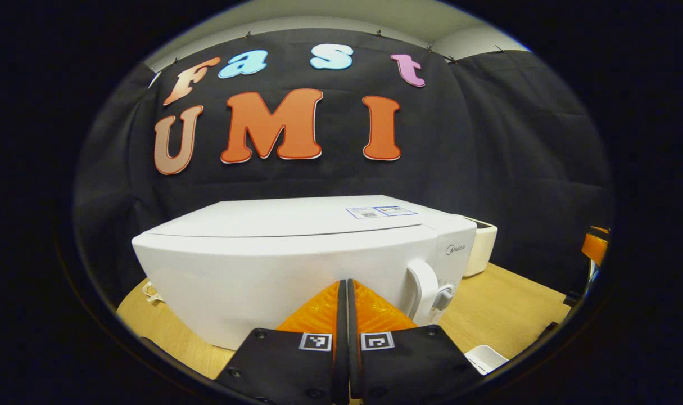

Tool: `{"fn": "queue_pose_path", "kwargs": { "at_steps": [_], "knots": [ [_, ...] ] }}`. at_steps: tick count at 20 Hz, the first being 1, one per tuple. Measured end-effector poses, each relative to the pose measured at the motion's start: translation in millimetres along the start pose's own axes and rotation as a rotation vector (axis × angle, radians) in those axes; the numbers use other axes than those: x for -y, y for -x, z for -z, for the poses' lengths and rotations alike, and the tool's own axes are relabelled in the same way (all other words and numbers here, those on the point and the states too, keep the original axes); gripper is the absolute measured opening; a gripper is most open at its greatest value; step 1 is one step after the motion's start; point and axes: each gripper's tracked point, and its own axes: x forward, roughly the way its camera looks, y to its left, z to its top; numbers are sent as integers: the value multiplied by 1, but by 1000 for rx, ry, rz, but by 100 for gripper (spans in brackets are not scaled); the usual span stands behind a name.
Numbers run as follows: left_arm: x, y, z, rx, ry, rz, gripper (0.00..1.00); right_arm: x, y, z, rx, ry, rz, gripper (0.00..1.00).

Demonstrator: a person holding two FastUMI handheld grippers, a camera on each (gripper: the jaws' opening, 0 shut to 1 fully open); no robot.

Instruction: Open the microwave oven with the left hand, put the food in, and close the microwave oven.

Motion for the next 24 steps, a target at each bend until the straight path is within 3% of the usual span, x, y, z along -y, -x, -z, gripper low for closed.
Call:
{"fn": "queue_pose_path", "kwargs": {
  "at_steps": [3,6,7,9,11,15,24],
  "knots": [
    [-31,45,-34,33,33,-8,10,-19,6,-20,17,-3,-36,95],
    [-68,90,-71,98,22,-30,53,-34,11,-37,24,-1,-60,95],
    [-78,103,-83,120,22,-40,59,-39,12,-45,29,0,-67,95],
    [-102,130,-102,156,21,-73,57,-50,14,-56,28,-2,-80,95],
    [-126,155,-113,179,-5,-112,78,-64,17,-66,28,3,-103,95],
    [-167,196,-124,203,-63,-202,97,-88,22,-85,31,2,-142,95],
    [-206,252,-123,241,-61,-301,100,-112,37,-93,27,-5,-193,95]
  ]
}}
